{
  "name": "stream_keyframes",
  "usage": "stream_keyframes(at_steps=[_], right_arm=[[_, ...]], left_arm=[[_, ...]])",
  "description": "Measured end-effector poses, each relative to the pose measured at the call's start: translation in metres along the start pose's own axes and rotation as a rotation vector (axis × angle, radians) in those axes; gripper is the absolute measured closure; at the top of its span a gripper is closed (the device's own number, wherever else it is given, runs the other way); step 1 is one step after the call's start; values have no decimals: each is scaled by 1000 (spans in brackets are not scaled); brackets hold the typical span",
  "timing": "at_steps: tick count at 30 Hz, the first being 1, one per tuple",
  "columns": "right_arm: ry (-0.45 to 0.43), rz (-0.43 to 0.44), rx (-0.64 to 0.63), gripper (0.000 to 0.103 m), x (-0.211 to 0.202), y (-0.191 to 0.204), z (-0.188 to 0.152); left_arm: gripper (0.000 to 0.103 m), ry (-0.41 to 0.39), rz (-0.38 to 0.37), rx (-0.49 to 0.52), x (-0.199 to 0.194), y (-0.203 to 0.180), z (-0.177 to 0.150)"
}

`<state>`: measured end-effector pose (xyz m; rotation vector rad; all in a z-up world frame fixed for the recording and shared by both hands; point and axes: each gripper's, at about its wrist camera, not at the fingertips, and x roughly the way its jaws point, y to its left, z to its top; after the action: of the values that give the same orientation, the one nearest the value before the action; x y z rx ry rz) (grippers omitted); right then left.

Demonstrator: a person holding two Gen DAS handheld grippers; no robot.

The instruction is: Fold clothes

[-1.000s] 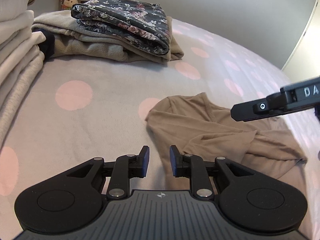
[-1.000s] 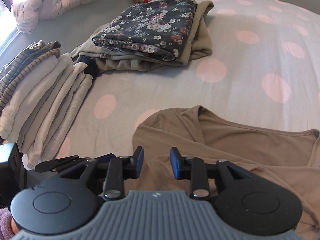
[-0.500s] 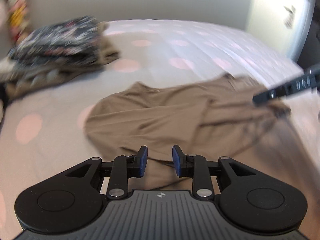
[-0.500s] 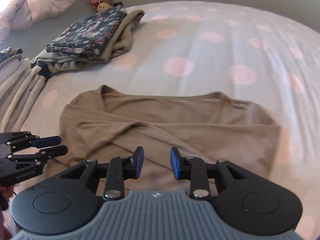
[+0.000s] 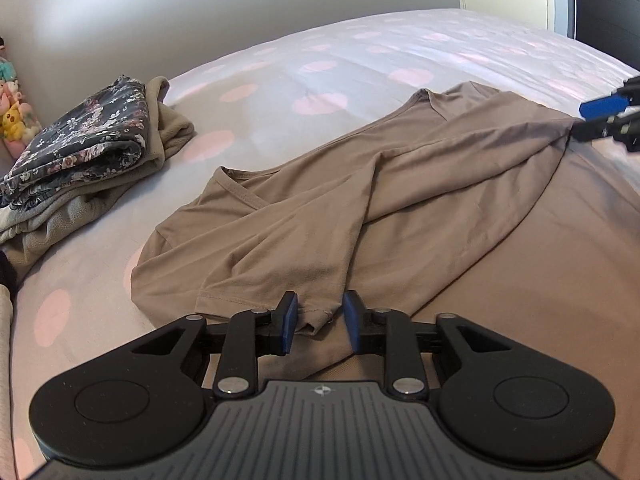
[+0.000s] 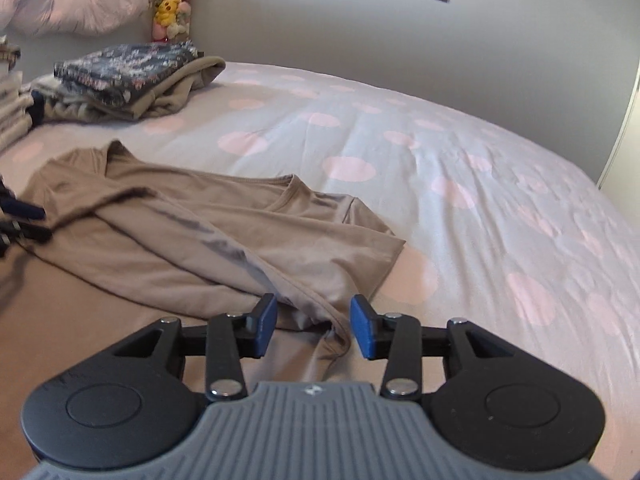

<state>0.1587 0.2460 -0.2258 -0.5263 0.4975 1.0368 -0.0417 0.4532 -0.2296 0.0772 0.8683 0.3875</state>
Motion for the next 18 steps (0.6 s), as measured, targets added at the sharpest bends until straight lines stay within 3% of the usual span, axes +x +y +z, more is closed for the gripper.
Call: stream_keyframes(at_steps=[3, 5, 8, 15, 18], right_arm=[[-12, -16, -47, 65, 6, 5, -2], [-27, -23, -68, 81, 8, 10, -3], [-39, -36, -115, 96, 7, 16, -5], [-55, -72, 26, 97, -5, -10, -5], [-12, -48, 14, 99, -2, -9, -11]], left_arm=[[93, -7, -1, -19, -1, 4, 2], [97, -14, -7, -33, -2, 6, 3], [101, -26, 12, -43, -3, 9, 4], [101, -117, 96, -65, -38, 43, 6], [101, -71, 63, -45, -40, 49, -2]])
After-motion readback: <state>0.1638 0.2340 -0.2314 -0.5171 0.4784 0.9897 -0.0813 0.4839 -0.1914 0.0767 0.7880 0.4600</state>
